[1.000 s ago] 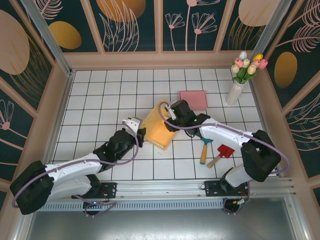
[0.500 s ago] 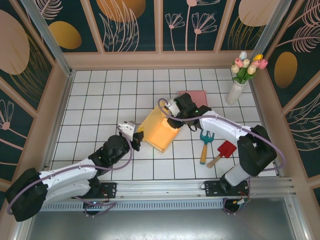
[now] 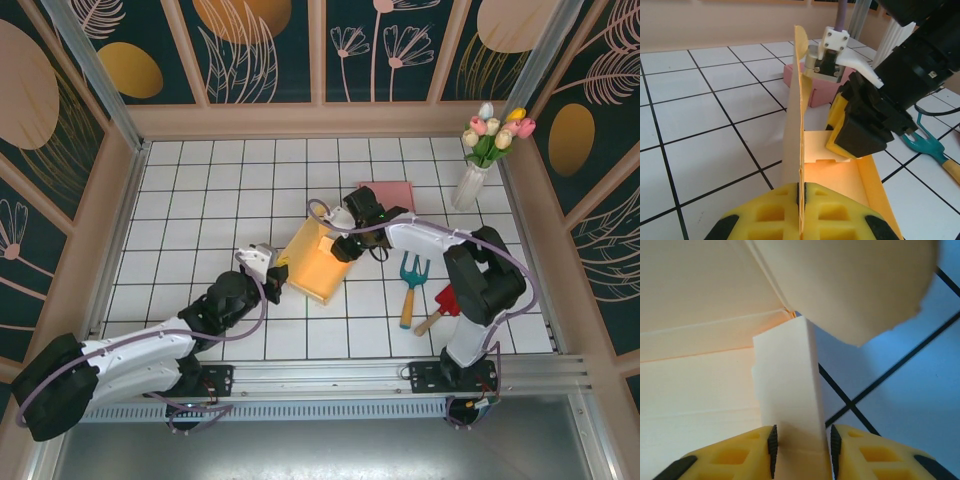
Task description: Fold the paper box
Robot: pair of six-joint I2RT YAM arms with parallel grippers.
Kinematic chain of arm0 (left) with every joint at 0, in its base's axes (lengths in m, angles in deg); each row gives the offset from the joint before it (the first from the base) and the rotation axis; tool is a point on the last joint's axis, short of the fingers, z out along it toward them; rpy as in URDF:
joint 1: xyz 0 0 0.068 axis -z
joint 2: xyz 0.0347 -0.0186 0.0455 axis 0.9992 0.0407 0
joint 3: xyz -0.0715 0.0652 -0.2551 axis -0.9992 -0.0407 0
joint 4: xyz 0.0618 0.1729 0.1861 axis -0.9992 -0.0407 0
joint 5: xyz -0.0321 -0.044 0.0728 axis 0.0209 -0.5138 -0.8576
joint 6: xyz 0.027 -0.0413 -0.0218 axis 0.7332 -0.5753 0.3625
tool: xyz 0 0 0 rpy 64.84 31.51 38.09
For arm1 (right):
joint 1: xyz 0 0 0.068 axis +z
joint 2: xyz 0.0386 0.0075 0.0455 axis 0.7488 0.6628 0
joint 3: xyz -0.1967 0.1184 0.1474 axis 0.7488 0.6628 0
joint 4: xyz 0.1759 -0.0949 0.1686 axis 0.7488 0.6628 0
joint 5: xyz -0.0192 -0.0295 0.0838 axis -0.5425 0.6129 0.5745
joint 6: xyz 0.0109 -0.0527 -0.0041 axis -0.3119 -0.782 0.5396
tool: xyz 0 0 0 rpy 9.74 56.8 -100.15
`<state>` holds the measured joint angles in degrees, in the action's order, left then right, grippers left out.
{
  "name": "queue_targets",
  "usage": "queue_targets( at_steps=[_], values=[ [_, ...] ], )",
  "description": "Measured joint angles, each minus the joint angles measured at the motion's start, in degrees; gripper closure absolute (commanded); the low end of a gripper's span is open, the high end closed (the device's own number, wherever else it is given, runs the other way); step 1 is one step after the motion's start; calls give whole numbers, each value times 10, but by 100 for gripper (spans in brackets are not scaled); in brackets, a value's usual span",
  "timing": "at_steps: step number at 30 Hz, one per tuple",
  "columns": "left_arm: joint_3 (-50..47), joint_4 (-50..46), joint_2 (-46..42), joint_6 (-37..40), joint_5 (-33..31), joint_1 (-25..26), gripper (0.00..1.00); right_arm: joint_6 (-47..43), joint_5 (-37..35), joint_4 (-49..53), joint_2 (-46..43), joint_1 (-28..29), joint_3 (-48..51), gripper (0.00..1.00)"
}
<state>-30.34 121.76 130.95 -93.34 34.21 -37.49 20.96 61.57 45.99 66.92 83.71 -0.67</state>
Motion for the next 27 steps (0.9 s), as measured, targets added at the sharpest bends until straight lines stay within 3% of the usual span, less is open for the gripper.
queue_targets(
  at_steps=[12, 21, 27],
  values=[
    [7, -16, 0, -43, -26, 0, 100, -36, 26, -83, 1, -4, 49, 72],
    [13, -66, -27, -98, -58, 0, 98, -80, 20, -134, -31, -9, 126, 86],
    [14, -76, -29, -114, -60, 0, 99, -116, -76, -164, -33, 32, 131, 87]
  ],
)
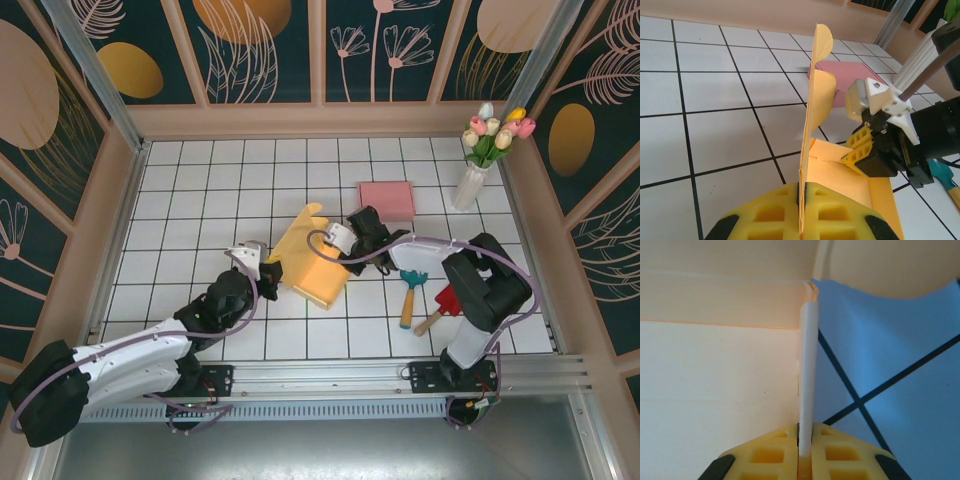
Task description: Fold the paper box
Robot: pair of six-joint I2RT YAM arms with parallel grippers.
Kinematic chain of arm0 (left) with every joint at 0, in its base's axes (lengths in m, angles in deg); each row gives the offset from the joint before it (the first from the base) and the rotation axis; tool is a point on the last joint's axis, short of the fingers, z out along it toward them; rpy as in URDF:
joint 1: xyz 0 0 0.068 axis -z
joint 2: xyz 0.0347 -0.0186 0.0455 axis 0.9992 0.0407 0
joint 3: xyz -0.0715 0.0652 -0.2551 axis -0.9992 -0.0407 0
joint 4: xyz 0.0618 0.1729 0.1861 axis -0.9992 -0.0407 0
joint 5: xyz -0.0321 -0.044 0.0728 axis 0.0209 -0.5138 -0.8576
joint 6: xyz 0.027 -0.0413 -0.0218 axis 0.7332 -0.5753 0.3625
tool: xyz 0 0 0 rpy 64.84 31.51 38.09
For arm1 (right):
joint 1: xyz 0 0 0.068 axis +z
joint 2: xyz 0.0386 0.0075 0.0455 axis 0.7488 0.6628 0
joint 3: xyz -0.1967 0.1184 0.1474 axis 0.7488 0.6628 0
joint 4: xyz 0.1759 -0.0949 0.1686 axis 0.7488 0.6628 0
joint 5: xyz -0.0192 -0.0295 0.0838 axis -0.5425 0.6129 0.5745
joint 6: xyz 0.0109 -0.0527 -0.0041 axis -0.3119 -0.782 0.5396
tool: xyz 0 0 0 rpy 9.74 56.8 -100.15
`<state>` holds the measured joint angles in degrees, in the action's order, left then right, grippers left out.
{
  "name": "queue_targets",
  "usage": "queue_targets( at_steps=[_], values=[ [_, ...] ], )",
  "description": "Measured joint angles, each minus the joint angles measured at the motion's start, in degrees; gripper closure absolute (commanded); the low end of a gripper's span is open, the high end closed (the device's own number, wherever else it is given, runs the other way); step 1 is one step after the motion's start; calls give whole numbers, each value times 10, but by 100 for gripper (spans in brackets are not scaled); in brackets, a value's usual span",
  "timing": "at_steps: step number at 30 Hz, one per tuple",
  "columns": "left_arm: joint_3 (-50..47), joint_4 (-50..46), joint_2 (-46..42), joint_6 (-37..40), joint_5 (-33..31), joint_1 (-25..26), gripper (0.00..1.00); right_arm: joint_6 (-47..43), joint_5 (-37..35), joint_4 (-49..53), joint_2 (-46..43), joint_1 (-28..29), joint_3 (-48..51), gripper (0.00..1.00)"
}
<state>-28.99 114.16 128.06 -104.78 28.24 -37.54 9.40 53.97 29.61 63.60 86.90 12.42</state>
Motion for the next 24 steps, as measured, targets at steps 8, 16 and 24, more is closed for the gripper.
queue_targets(
  at_steps=[8, 16, 24],
  values=[
    [12, 28, 38, -11, 0, -3, 100, -28, -212, -97, 0, 74, 43, 90],
    [16, 43, 53, -15, 0, -4, 99, -35, -244, -124, 0, 84, 54, 73],
    [27, 49, 75, 5, 23, -4, 99, -10, -182, -86, -38, 72, 51, 54]
  ],
)
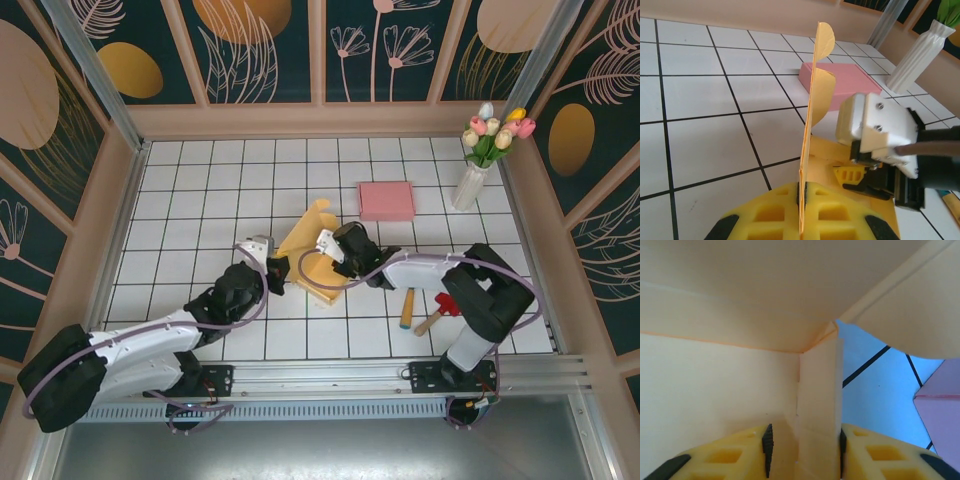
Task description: Fold the paper box
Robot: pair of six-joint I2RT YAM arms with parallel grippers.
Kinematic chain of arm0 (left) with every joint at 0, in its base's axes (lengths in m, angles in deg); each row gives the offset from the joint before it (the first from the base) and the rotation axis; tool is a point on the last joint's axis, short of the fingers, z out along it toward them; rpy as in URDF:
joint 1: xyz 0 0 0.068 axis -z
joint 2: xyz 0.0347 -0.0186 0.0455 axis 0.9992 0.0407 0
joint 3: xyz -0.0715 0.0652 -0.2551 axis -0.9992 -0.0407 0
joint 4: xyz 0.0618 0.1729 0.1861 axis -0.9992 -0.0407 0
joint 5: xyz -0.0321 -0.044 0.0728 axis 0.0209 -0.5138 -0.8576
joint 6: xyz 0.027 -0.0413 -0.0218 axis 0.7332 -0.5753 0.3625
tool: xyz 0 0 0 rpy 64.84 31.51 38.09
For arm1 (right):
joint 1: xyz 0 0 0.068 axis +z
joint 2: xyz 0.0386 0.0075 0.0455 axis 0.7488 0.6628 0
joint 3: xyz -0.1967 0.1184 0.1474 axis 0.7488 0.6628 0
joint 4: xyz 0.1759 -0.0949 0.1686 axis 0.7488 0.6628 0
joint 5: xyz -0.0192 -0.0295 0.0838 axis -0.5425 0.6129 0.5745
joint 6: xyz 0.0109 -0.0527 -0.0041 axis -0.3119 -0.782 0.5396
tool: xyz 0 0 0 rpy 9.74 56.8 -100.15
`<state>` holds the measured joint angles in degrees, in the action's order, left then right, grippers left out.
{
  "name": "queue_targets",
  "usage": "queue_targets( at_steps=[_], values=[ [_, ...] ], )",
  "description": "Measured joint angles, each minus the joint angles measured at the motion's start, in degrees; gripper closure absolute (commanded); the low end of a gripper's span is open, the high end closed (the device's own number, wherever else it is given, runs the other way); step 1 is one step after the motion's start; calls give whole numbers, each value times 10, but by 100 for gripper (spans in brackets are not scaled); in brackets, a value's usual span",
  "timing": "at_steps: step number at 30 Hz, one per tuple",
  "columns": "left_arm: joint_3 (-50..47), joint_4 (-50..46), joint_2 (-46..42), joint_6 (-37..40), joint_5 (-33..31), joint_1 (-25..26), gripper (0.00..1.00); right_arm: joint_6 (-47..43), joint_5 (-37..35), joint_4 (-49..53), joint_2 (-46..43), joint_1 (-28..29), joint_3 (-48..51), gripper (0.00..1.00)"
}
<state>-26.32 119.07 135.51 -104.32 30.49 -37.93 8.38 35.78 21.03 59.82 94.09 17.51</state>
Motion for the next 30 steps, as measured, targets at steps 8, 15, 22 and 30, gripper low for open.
queue_targets(
  at_steps=[8, 15, 22, 30],
  values=[
    [11, 2, 26, 33, 3, -3, 99, 57, 45, 21, -116, -18, 0, 42],
    [11, 0, 35, 62, 14, -2, 97, 146, 70, 18, -207, -52, 7, 45],
    [9, 2, 15, 147, 21, 10, 96, 281, 38, 16, -315, -60, 58, 43],
    [0, 15, 1, 320, 38, 56, 95, 346, 3, 1, -412, -64, 136, 42]
  ],
)
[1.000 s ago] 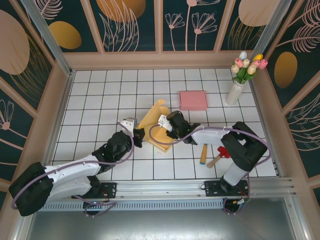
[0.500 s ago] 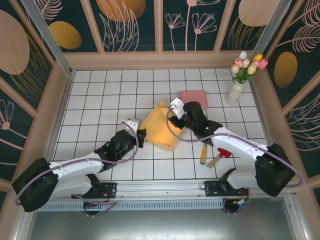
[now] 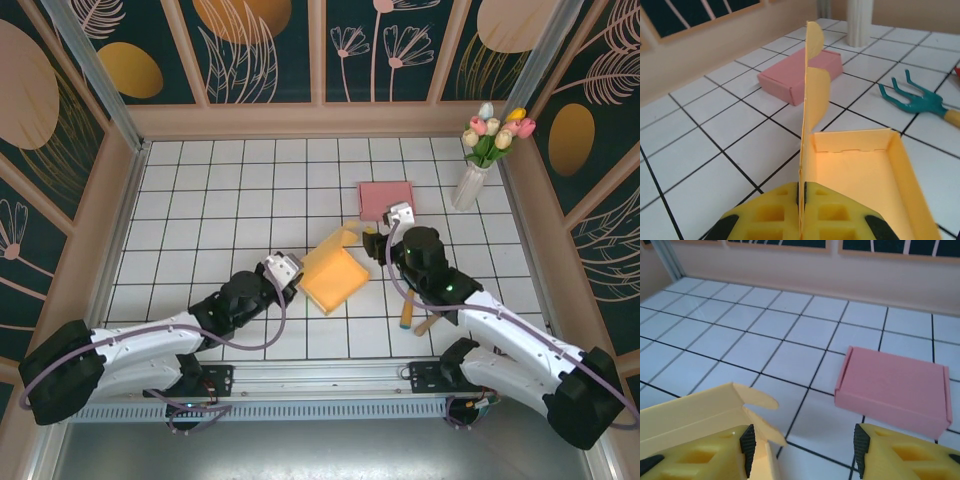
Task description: Fold the paper box
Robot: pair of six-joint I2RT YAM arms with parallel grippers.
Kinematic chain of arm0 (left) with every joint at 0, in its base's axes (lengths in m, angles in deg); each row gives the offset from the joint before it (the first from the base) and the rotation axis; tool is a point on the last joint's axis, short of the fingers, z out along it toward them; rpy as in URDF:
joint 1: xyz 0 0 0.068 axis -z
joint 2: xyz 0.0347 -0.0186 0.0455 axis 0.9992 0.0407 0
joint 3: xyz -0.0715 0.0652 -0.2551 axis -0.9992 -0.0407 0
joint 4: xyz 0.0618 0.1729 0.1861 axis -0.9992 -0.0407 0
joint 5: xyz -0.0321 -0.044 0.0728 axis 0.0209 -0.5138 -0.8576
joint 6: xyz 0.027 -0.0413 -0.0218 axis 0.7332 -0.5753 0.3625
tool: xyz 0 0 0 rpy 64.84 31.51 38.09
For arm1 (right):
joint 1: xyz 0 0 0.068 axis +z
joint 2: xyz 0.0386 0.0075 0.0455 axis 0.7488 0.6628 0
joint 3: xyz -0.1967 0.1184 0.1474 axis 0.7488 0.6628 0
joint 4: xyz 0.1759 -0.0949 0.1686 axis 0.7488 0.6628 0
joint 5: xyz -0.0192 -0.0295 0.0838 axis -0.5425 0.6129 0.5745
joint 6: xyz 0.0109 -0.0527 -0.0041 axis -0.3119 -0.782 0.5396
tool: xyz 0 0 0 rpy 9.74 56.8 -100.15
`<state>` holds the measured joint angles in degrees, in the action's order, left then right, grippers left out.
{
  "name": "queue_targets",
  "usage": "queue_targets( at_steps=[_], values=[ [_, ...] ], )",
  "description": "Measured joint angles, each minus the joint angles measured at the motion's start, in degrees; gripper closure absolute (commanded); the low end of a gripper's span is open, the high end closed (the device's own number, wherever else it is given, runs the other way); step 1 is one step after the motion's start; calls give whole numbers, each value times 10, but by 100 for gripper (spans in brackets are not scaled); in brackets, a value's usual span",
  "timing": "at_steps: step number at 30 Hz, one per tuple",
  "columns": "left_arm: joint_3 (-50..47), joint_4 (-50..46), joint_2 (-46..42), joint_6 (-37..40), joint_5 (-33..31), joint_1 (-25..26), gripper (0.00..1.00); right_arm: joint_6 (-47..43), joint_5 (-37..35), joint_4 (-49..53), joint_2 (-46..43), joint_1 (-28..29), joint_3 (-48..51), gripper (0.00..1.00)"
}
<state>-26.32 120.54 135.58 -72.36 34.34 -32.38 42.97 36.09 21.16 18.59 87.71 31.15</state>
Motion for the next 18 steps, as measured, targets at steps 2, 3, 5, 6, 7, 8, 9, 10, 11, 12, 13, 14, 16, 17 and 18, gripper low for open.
queue_targets(
  at_steps=[2, 3, 5, 6, 7, 8, 9, 10, 11, 12, 13, 14, 16, 17, 18],
  values=[
    [-1, -3, -7, 30, 4, 0, 96, -3, -13, -5, 0, -6, 20, 43],
    [-1, -5, -13, 43, 6, 0, 97, -6, -20, -10, 0, -10, 31, 43],
    [-1, -14, -34, 68, 11, 0, 98, -17, -30, -22, -1, -23, 50, 44],
    [-2, -18, -50, 80, 14, 0, 98, -26, -30, -29, -3, -33, 58, 44],
    [-2, -22, -67, 90, 15, 0, 99, -33, -29, -37, -6, -40, 63, 44],
    [-4, -26, -89, 102, 16, 0, 99, -44, -24, -49, -12, -51, 70, 45],
    [-7, -28, -110, 113, 18, 0, 98, -57, -15, -63, -18, -60, 74, 46],
    [-10, -29, -129, 121, 20, 0, 98, -68, -7, -75, -23, -67, 78, 47],
    [-14, -29, -149, 128, 24, 0, 98, -92, 14, -95, -27, -76, 82, 48],
    [-19, -28, -167, 135, 31, 0, 98, -114, 39, -111, -29, -86, 83, 50],
    [-24, -28, -179, 139, 36, 0, 98, -135, 66, -126, -29, -94, 84, 52],
    [-29, -27, -191, 144, 43, 0, 98, -163, 98, -141, -28, -104, 84, 53],
    [-37, -26, -202, 152, 49, 0, 98, -224, 156, -153, -26, -112, 82, 54],
    [-41, -26, -202, 155, 53, 0, 98, -261, 185, -149, -23, -113, 78, 54],
    [-43, -26, -200, 158, 57, 0, 98, -298, 212, -134, -19, -113, 70, 53]
  ],
)
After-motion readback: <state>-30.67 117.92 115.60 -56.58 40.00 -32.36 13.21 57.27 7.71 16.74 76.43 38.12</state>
